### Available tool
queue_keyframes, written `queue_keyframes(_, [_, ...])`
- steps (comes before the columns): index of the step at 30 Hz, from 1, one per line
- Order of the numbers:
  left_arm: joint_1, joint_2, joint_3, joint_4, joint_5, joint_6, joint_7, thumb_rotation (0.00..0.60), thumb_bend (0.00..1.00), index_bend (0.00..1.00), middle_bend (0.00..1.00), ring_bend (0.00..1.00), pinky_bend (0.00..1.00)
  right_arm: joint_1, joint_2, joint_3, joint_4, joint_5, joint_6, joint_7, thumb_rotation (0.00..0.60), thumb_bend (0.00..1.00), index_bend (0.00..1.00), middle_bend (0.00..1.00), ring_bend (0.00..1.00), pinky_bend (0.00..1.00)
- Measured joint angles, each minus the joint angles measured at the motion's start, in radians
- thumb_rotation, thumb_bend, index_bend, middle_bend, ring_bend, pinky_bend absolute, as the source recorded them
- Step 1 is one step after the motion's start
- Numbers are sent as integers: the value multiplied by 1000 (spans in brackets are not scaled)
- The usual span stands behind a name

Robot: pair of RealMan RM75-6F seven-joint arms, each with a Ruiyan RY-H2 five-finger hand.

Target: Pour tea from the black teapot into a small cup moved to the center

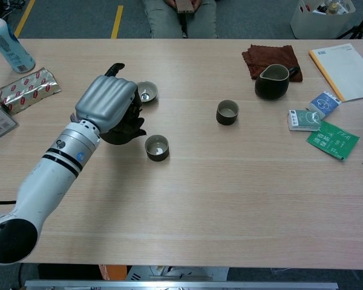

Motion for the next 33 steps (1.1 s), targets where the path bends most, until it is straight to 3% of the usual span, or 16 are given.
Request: queue_keyframes(33, [9,-49,45,15,84,39,120,600,328,923,973,787,47,-39,3,27,17,-31,0,56,600,202,177,155,3,74])
